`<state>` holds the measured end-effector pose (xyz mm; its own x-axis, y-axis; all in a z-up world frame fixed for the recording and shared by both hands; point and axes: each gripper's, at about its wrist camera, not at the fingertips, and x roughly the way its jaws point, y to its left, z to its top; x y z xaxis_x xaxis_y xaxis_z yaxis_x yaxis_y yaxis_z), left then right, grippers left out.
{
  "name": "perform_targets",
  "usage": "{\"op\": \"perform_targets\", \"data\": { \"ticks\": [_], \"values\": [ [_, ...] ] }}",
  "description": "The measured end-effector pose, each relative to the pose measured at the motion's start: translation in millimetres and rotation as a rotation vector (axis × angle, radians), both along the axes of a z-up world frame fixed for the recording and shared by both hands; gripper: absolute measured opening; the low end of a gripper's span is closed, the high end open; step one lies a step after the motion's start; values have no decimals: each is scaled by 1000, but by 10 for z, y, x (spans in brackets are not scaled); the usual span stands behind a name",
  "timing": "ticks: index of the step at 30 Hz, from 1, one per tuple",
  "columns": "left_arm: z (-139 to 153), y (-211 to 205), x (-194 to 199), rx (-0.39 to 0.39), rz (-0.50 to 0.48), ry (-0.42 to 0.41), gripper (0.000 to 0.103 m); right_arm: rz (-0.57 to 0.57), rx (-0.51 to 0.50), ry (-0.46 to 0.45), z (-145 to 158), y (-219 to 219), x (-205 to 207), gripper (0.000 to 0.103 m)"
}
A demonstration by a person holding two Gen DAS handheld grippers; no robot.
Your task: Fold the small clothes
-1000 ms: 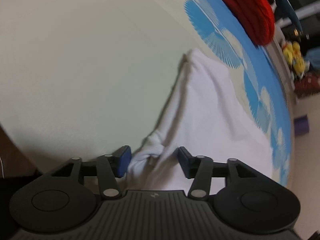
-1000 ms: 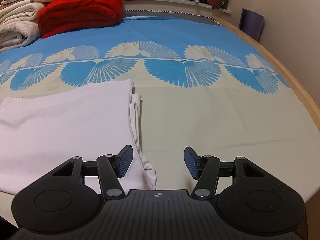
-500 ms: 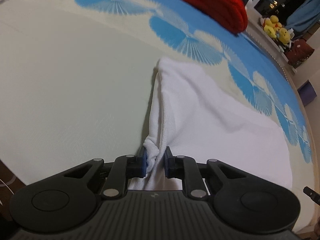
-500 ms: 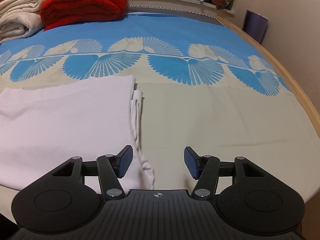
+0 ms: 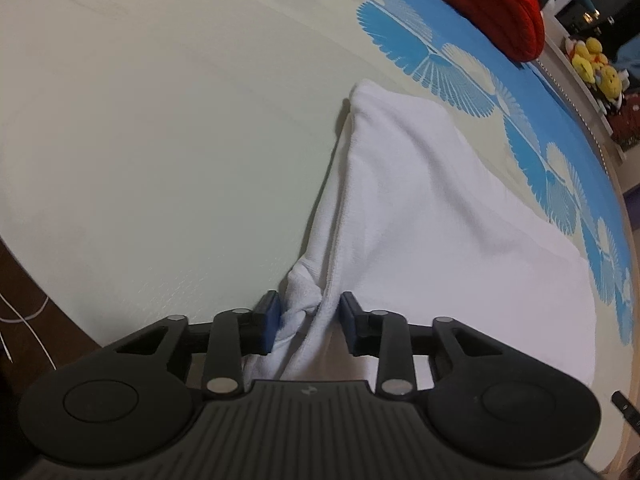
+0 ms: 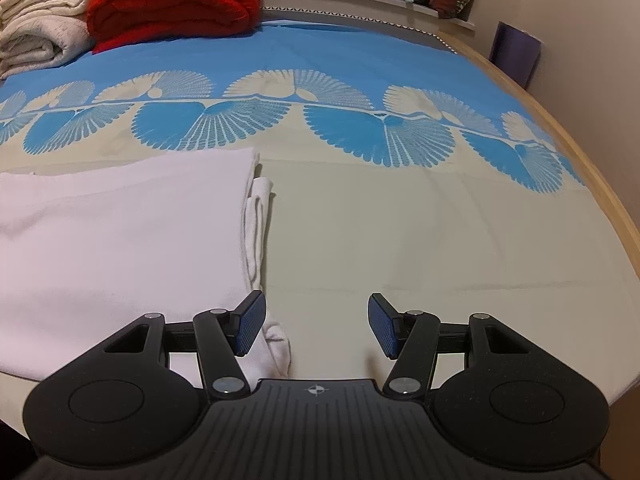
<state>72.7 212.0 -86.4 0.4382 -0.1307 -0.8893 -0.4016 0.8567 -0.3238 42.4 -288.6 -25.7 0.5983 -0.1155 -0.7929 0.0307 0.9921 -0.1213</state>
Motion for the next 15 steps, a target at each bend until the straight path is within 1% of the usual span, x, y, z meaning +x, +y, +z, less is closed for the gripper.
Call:
{"op": "perform_targets", "data": {
  "ticks": [5,15],
  "values": [
    [-3,-42,-7,27,-22,-12,24,-12,10,-6,16,-44,-10,59],
    [-11,-101,-7,54,-35,-14,24,5,-21,-39,55,-18,-1,59]
  ]
}}
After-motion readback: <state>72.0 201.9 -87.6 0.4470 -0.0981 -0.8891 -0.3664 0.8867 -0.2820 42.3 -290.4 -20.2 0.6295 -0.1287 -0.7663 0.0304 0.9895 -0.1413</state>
